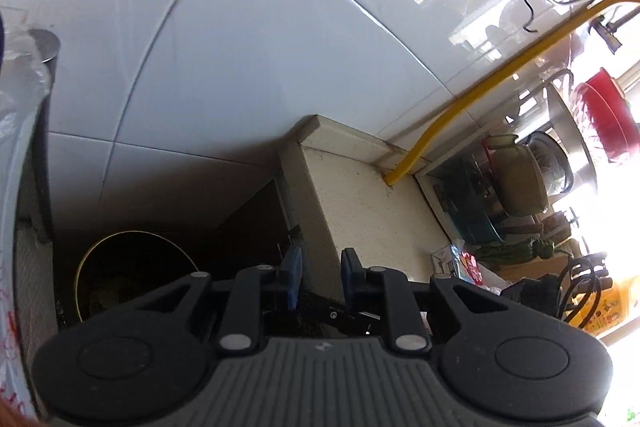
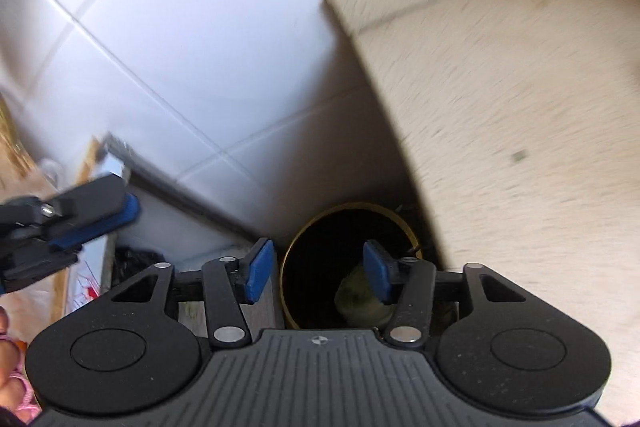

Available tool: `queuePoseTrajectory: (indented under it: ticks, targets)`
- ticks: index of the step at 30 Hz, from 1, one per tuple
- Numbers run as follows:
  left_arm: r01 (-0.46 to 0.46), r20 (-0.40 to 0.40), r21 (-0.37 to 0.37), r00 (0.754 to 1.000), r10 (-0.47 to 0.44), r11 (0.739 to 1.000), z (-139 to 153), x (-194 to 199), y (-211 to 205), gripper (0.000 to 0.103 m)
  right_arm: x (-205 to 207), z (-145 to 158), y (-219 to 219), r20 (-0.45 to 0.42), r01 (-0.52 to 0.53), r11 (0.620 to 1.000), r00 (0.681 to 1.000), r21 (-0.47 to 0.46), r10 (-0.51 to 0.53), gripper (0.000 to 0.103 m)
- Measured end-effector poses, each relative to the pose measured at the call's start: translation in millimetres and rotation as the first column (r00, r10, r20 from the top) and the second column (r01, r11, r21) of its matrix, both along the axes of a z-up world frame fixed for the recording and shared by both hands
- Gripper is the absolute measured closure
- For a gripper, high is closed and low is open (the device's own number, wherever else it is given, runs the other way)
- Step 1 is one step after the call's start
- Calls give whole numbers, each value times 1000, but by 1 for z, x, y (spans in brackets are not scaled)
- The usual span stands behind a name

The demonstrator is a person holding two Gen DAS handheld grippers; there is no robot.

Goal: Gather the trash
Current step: 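Open both tools over the bin to drop the leaves, then move both open tools back over the packaging on the counter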

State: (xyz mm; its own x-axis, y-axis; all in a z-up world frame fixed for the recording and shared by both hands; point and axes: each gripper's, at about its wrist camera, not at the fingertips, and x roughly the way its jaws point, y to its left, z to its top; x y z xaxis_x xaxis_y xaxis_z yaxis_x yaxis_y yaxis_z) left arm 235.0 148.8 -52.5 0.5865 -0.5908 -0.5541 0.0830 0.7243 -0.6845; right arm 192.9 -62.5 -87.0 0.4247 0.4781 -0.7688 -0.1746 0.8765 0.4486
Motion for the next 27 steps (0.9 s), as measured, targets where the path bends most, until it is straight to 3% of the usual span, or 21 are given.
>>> queuePoseTrajectory:
  ticks: [6,13,27]
  targets:
    - [118,13,18,993,-118,993,12,5,-43,88,-21,25,-45,74,114,993,991,21,-115,42]
    - [267,34,26,963,-268,963,24,4,-98,88,-44,43,-91,140,254,967,957,21,-254,41]
    - [522,69,85,847,-528,849,41,-12,-218,87,-129,68,-199,228,536,844,820,17,-525,36]
